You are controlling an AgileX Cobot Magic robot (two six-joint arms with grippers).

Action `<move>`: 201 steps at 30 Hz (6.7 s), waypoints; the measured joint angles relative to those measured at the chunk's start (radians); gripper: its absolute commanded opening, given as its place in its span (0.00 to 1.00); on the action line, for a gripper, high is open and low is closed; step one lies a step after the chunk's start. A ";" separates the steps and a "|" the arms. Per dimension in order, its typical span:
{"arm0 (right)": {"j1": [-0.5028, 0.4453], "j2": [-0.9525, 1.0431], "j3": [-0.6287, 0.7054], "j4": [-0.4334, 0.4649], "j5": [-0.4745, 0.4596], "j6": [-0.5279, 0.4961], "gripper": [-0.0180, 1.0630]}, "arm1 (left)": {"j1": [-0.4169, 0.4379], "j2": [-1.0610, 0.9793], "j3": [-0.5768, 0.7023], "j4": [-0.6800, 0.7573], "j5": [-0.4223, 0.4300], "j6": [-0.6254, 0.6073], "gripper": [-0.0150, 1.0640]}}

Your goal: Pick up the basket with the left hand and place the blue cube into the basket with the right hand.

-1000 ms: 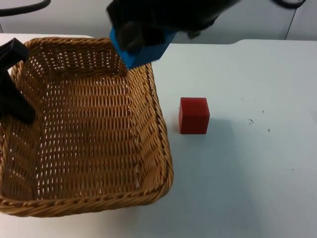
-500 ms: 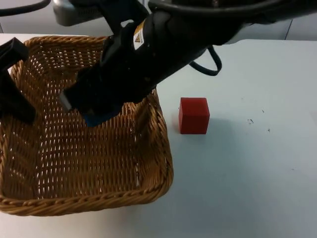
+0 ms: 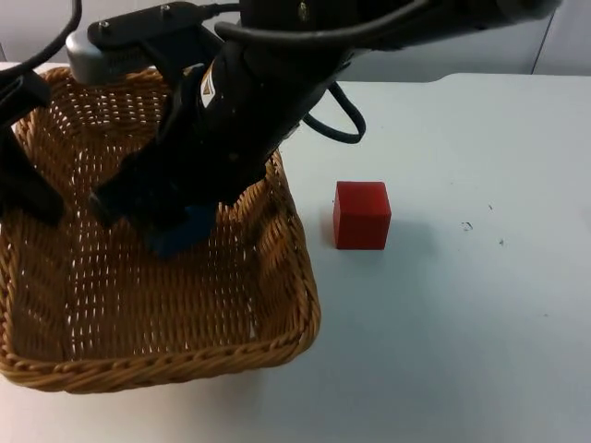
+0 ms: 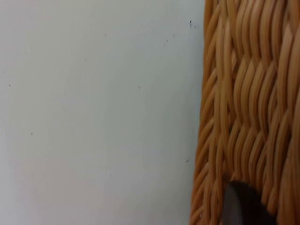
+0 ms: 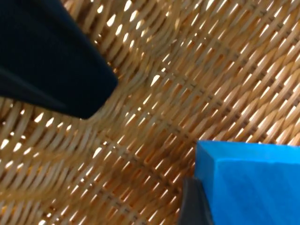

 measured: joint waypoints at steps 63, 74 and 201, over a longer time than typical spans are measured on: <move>0.000 -0.672 -0.008 -0.103 0.413 -0.036 0.75 | 0.000 0.407 -0.291 0.017 -0.028 0.075 0.01; 0.000 -0.689 -0.008 -0.103 0.439 -0.036 0.75 | 0.000 0.429 -0.294 0.006 -0.038 0.120 0.01; 0.000 -1.914 0.985 -0.054 0.492 -0.047 0.75 | -0.076 -1.650 0.329 0.843 0.279 -0.513 0.70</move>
